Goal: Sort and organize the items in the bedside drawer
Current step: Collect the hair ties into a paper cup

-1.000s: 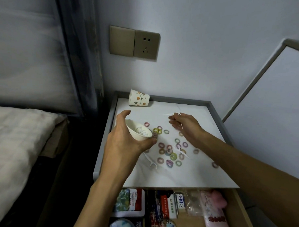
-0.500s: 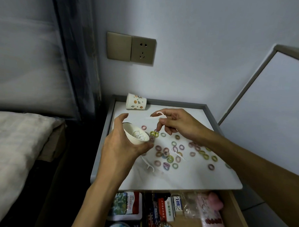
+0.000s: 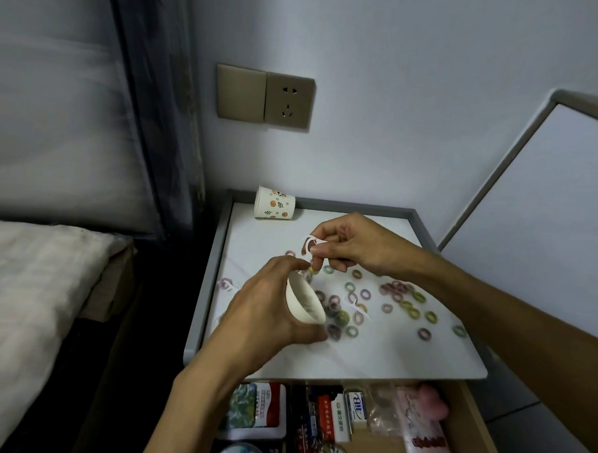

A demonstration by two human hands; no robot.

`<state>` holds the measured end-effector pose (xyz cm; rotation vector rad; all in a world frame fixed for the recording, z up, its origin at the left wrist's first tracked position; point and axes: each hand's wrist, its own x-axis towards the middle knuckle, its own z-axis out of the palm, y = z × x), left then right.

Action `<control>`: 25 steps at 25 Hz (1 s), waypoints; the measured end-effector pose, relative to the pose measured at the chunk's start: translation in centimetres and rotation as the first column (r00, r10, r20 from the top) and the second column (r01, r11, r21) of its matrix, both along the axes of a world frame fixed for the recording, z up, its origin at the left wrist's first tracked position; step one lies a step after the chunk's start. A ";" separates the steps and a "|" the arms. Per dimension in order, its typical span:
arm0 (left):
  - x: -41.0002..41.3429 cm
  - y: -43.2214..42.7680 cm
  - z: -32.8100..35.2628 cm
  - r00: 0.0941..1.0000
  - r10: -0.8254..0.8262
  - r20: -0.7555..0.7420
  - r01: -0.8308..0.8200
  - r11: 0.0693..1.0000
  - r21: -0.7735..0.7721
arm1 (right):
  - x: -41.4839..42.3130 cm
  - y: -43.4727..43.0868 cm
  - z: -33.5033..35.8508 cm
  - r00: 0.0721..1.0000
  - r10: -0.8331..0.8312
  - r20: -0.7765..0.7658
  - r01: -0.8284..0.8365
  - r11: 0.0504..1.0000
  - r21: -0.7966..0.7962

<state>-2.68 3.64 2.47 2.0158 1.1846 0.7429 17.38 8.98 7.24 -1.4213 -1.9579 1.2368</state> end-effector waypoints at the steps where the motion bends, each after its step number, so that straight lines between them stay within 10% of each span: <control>1: 0.0 0.0 0.0 1.000 -0.011 0.007 0.011 1.000 -0.013 | -0.1 -0.1 0.1 1.000 0.008 -0.001 -0.008 1.000 -0.006; 13: -0.2 0.6 0.0 0.987 0.033 0.156 -0.015 0.993 -0.116 | 0.9 -0.1 -0.1 0.990 -0.107 0.094 0.091 0.983 0.156; 20: -0.1 0.7 0.0 0.975 0.037 0.219 -0.011 0.993 -0.118 | -1.2 -0.3 -0.3 0.853 -0.321 -0.412 0.351 0.936 -0.002; 25: 0.0 0.6 0.3 0.956 0.031 0.292 0.012 0.989 -0.144 | -2.4 -0.4 -0.7 0.850 -0.265 -0.455 0.265 0.962 -0.065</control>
